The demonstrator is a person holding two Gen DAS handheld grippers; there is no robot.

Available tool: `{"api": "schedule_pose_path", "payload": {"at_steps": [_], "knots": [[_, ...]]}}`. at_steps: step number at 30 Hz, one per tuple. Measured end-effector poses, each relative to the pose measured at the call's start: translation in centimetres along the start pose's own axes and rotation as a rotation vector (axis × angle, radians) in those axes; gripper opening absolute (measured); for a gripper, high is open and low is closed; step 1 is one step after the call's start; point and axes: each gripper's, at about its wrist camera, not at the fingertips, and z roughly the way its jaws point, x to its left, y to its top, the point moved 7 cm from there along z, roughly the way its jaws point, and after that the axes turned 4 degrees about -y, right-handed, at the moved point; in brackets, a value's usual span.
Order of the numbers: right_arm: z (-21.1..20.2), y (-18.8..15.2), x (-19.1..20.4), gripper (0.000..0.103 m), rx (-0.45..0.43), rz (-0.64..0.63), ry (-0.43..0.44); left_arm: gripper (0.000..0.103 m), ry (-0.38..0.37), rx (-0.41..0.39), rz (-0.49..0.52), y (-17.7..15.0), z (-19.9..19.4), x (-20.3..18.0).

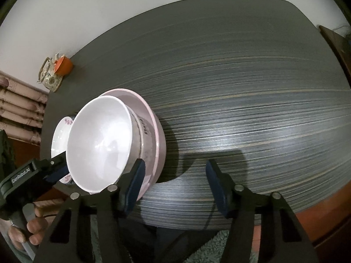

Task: Organize plates and bowls
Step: 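Lift the nested bowls and carry them over the plate stack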

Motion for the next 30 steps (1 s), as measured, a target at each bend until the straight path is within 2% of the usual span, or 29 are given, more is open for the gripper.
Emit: {"api": "schedule_pose_path", "payload": {"at_steps": [5,11,13,19,21,30], "knots": [[0.6,0.0,0.0,0.051,0.019,-0.001,-0.005,0.060,0.000,0.014,-0.014,0.0,0.5,-0.2],[1.2,0.4,0.1,0.048,0.029,-0.012,-0.018,0.048,-0.003,0.038,-0.009,0.2,1.4,-0.6],[1.4,0.5,0.4,0.047,0.029,-0.019,-0.027,0.041,-0.010,0.042,-0.008,0.2,1.6,-0.7],[2.1,1.0,0.7,0.043,0.036,-0.014,-0.037,0.032,-0.010,0.051,-0.012,0.3,2.6,-1.2],[2.3,1.3,0.9,0.041,0.034,-0.021,-0.044,0.026,-0.017,0.053,-0.009,0.4,2.8,-1.4],[3.3,2.2,1.2,0.034,0.032,-0.025,-0.068,0.017,-0.003,0.050,0.012,0.7,3.6,-2.1]]}}
